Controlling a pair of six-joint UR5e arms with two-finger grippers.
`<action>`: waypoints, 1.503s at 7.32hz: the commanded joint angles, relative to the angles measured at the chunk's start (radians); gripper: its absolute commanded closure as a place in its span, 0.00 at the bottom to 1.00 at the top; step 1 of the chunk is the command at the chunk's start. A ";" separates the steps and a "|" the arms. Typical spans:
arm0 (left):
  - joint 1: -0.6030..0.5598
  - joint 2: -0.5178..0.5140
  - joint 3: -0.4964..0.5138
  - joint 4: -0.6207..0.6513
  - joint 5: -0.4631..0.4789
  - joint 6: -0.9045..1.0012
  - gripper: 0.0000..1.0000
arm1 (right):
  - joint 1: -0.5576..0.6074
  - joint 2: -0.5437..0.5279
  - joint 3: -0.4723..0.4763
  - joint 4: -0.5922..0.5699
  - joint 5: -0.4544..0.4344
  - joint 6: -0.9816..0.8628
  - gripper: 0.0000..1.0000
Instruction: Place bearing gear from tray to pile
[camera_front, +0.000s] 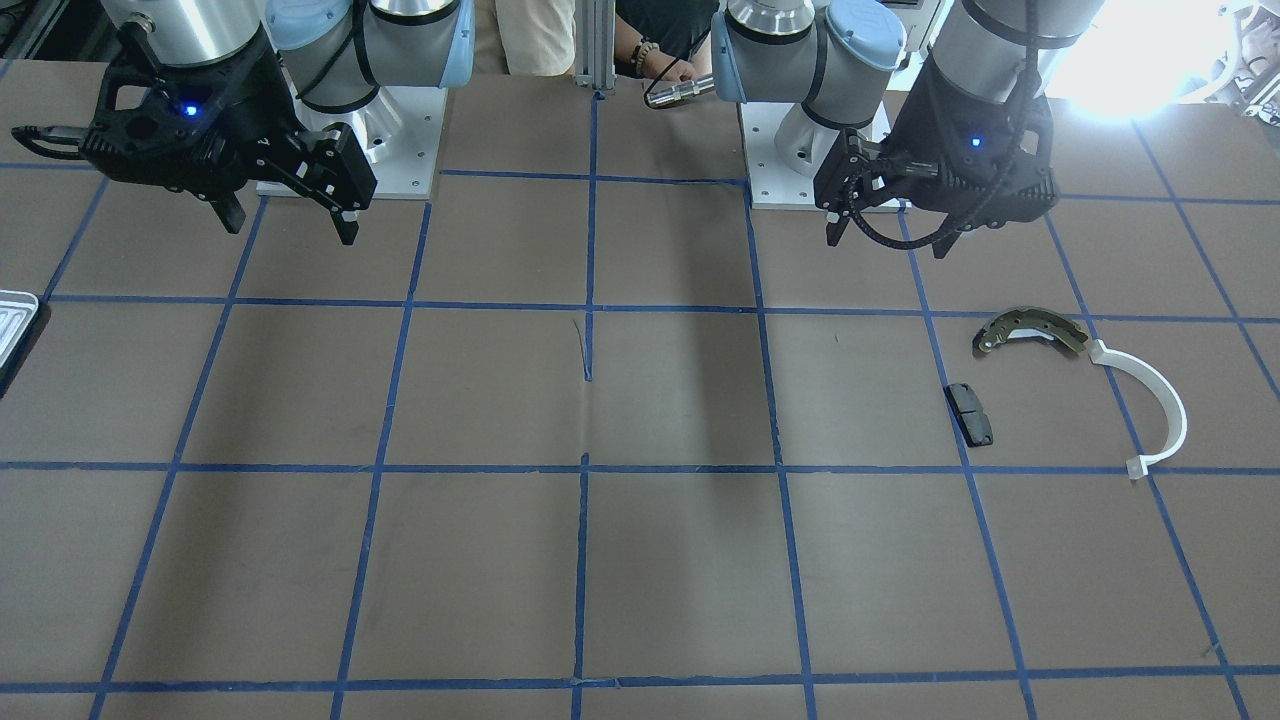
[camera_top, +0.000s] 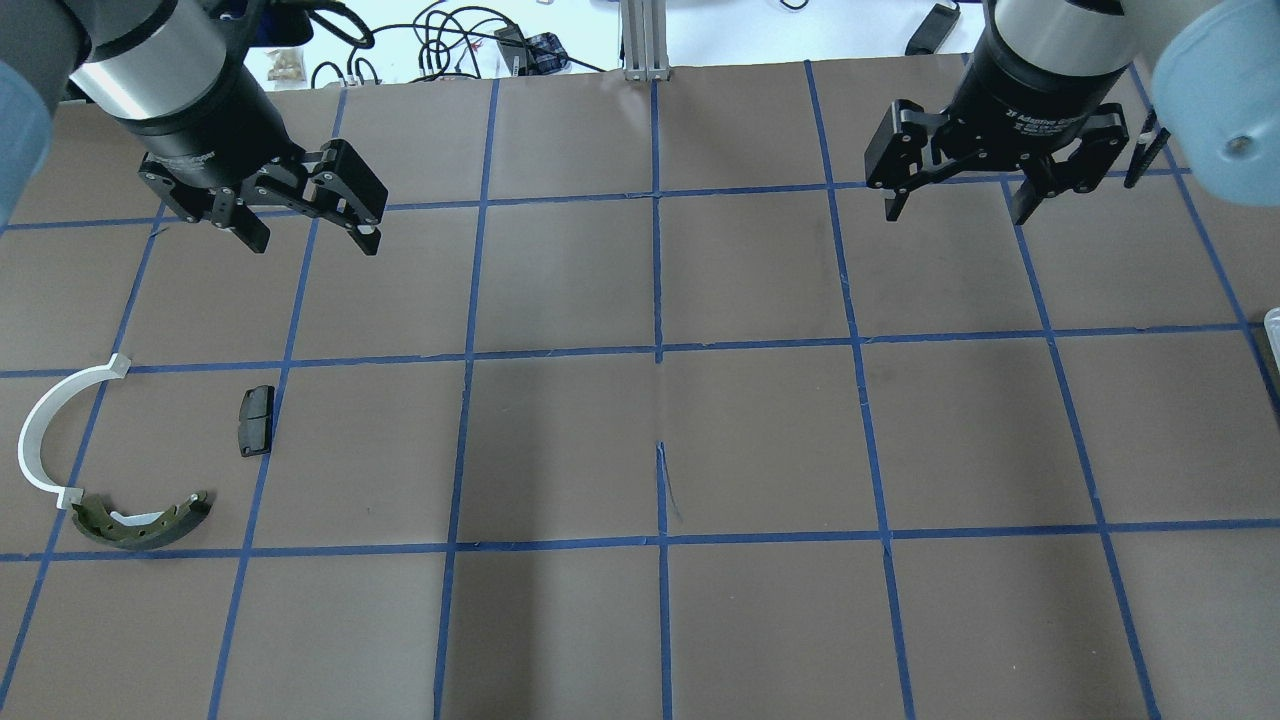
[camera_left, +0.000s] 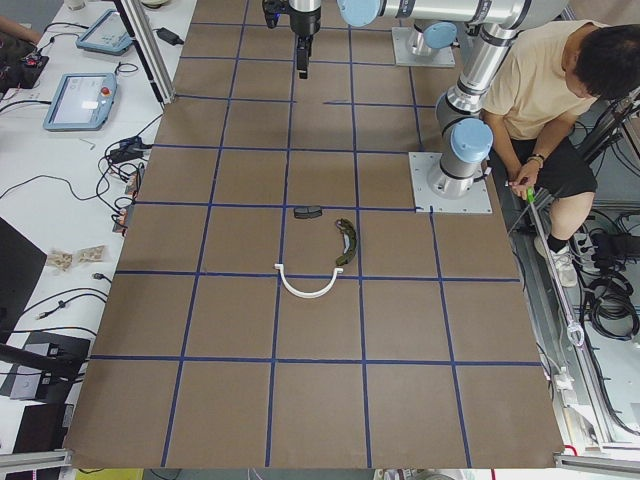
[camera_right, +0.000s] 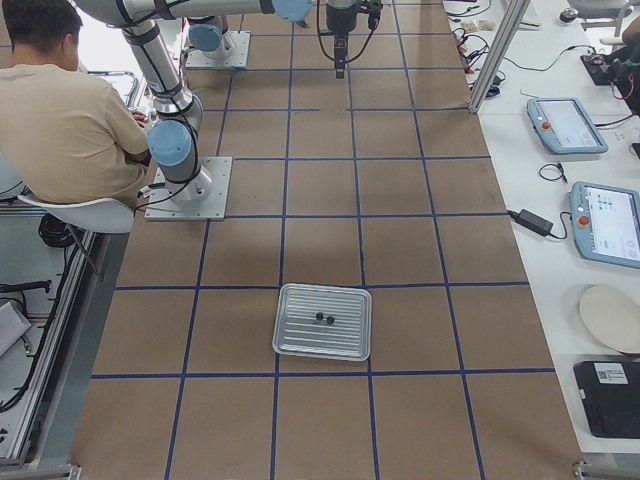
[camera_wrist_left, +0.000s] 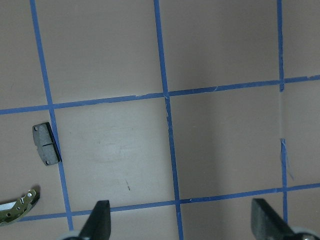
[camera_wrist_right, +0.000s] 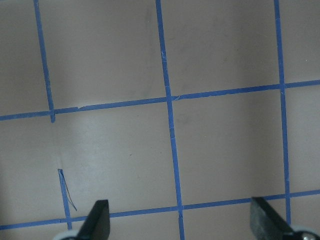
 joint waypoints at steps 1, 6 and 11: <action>0.000 -0.001 -0.001 0.002 -0.002 -0.001 0.00 | 0.000 0.002 0.002 -0.006 -0.002 -0.002 0.00; 0.000 0.001 0.001 0.002 -0.001 -0.001 0.00 | 0.000 0.003 0.000 -0.003 -0.012 -0.001 0.00; 0.000 0.001 -0.001 0.002 -0.001 -0.001 0.00 | -0.217 -0.003 -0.012 0.018 -0.015 -0.169 0.00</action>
